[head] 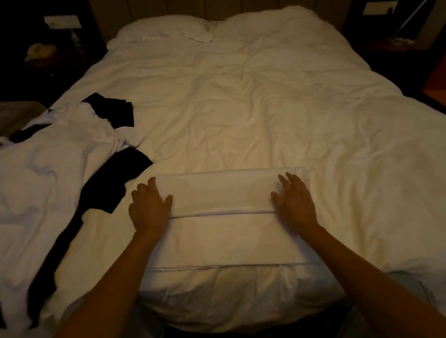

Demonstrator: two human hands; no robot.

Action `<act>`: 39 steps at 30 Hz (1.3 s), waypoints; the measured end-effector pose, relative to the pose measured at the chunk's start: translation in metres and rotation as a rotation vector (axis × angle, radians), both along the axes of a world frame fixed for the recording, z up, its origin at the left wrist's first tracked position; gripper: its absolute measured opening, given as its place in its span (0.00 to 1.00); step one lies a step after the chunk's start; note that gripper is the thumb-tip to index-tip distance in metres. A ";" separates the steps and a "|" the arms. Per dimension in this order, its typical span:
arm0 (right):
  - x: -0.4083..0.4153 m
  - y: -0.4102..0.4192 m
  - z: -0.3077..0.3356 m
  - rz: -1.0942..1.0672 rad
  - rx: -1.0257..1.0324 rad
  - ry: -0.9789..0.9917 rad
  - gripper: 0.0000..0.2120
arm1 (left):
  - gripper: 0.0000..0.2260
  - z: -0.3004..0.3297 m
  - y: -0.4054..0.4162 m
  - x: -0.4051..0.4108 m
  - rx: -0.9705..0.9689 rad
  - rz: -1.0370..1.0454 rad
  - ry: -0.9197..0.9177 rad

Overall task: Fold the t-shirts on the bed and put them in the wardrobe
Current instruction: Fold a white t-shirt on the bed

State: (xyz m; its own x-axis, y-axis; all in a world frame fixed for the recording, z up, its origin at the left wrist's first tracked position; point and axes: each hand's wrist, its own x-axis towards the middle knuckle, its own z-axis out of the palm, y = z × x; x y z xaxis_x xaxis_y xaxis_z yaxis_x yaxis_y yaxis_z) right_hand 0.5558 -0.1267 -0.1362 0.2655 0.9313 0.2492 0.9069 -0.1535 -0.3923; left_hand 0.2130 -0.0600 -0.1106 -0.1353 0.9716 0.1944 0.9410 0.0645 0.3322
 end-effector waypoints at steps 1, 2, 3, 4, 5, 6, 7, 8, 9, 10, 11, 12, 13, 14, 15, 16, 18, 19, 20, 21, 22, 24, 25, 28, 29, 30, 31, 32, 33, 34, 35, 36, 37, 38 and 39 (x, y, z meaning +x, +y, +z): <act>-0.005 0.002 -0.003 0.060 -0.052 -0.029 0.28 | 0.29 -0.002 0.002 0.005 0.008 -0.012 0.019; -0.007 0.004 -0.007 0.100 -0.088 -0.059 0.29 | 0.30 -0.004 0.003 0.010 0.018 -0.045 0.019; -0.008 0.005 -0.010 0.120 -0.110 -0.087 0.30 | 0.30 -0.007 0.004 0.015 0.021 -0.105 0.007; -0.007 0.005 -0.011 0.126 -0.120 -0.114 0.32 | 0.31 -0.011 0.006 0.018 0.008 -0.195 -0.003; -0.004 0.006 -0.012 0.130 -0.122 -0.136 0.34 | 0.33 -0.016 0.007 0.021 -0.027 -0.300 0.009; 0.000 0.007 -0.013 0.136 -0.122 -0.160 0.36 | 0.36 -0.020 0.008 0.024 -0.074 -0.389 0.046; 0.005 0.008 -0.013 0.143 -0.124 -0.182 0.37 | 0.39 -0.025 0.007 0.025 -0.115 -0.444 0.085; 0.010 0.010 -0.014 0.149 -0.133 -0.202 0.37 | 0.40 -0.030 0.006 0.024 -0.149 -0.457 0.101; 0.015 0.012 -0.014 0.150 -0.143 -0.213 0.37 | 0.40 -0.033 0.006 0.024 -0.169 -0.446 0.096; 0.018 0.013 -0.013 0.145 -0.151 -0.216 0.37 | 0.40 -0.036 0.005 0.023 -0.182 -0.427 0.085; 0.021 0.015 -0.013 0.136 -0.157 -0.222 0.37 | 0.39 -0.038 0.005 0.024 -0.197 -0.413 0.083; 0.024 0.016 -0.013 0.130 -0.163 -0.230 0.36 | 0.37 -0.039 0.004 0.026 -0.217 -0.403 0.086; 0.026 0.018 -0.013 0.127 -0.168 -0.239 0.36 | 0.34 -0.039 0.005 0.029 -0.238 -0.393 0.090; 0.028 0.021 -0.013 0.128 -0.170 -0.246 0.36 | 0.31 -0.038 0.006 0.031 -0.254 -0.378 0.091; 0.029 0.023 -0.012 0.127 -0.169 -0.249 0.35 | 0.30 -0.036 0.008 0.034 -0.255 -0.358 0.091; 0.031 0.027 -0.012 0.121 -0.166 -0.245 0.35 | 0.30 -0.034 0.012 0.036 -0.239 -0.338 0.090; 0.032 0.033 -0.008 0.092 -0.159 -0.232 0.35 | 0.31 -0.030 0.023 0.037 -0.171 -0.318 0.094; 0.032 0.037 -0.006 0.080 -0.154 -0.231 0.35 | 0.33 -0.028 0.032 0.038 -0.137 -0.331 0.089; 0.030 0.041 -0.004 0.078 -0.145 -0.232 0.35 | 0.35 -0.025 0.041 0.038 -0.115 -0.362 0.077; 0.028 0.046 -0.001 0.090 -0.137 -0.224 0.34 | 0.37 -0.024 0.051 0.038 -0.103 -0.405 0.061; 0.026 0.053 0.001 0.111 -0.133 -0.203 0.35 | 0.36 -0.022 0.061 0.039 -0.103 -0.449 0.044; 0.021 0.068 0.005 0.154 -0.136 -0.136 0.34 | 0.35 -0.023 0.080 0.041 -0.116 -0.514 0.014; 0.019 0.075 0.006 0.167 -0.142 -0.103 0.32 | 0.33 -0.023 0.089 0.043 -0.128 -0.522 0.000; 0.019 0.094 0.006 0.184 -0.158 -0.136 0.24 | 0.24 -0.023 0.108 0.047 -0.130 -0.503 0.016; 0.020 0.099 0.005 0.188 -0.153 -0.178 0.22 | 0.22 -0.023 0.112 0.047 -0.122 -0.501 0.040; 0.021 0.102 0.005 0.191 -0.152 -0.218 0.22 | 0.21 -0.023 0.116 0.047 -0.119 -0.504 0.069; 0.023 0.106 0.006 0.197 -0.163 -0.252 0.23 | 0.21 -0.024 0.118 0.047 -0.117 -0.513 0.108; 0.024 0.109 0.006 0.208 -0.187 -0.280 0.23 | 0.22 -0.025 0.120 0.046 -0.113 -0.522 0.154; 0.025 0.111 0.007 0.222 -0.216 -0.298 0.24 | 0.23 -0.026 0.121 0.045 -0.107 -0.528 0.200; 0.026 0.113 0.008 0.238 -0.244 -0.306 0.24 | 0.25 -0.026 0.122 0.044 -0.101 -0.529 0.232; 0.027 0.115 0.010 0.254 -0.262 -0.303 0.23 | 0.26 -0.027 0.123 0.043 -0.094 -0.528 0.253; 0.029 0.115 0.011 0.266 -0.272 -0.285 0.22 | 0.27 -0.027 0.124 0.043 -0.086 -0.523 0.268; 0.031 0.116 0.013 0.270 -0.273 -0.256 0.21 | 0.28 -0.026 0.124 0.043 -0.074 -0.520 0.279; 0.032 0.116 0.015 0.266 -0.273 -0.229 0.20 | 0.29 -0.024 0.124 0.043 -0.052 -0.518 0.286; 0.034 0.117 0.017 0.261 -0.267 -0.215 0.20 | 0.29 -0.022 0.125 0.044 -0.023 -0.519 0.292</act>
